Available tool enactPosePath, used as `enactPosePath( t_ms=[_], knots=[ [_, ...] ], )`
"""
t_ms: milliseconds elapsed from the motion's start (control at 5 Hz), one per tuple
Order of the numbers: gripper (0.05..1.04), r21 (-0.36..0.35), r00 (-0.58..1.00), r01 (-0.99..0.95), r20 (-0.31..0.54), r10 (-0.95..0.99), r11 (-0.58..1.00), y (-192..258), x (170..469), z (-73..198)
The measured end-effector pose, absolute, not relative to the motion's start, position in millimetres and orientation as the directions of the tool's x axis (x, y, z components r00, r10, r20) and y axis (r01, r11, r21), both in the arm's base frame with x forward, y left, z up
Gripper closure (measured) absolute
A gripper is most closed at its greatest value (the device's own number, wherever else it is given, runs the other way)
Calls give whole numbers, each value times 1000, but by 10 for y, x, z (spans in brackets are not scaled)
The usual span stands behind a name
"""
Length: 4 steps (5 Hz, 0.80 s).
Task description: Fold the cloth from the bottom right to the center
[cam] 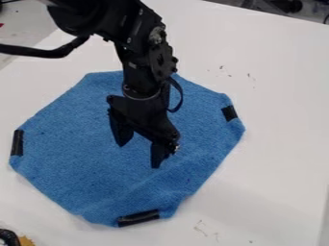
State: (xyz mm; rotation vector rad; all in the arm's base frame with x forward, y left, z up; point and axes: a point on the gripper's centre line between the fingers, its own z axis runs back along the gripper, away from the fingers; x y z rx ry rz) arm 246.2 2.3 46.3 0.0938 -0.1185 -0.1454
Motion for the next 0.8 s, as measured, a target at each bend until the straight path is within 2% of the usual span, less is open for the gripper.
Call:
enactPosePath(
  t_ms=[200, 400, 600, 800],
  knots=[
    [83, 99, 987, 126, 90, -135, 987, 25, 2432, 416],
    [83, 122, 993, 75, 84, -86, 990, -223, 2307, 465],
    [83, 153, 991, 56, 110, -73, 987, -375, 2196, 520],
    [83, 140, 992, 48, 110, -64, 989, -527, 2101, 602]
  ],
)
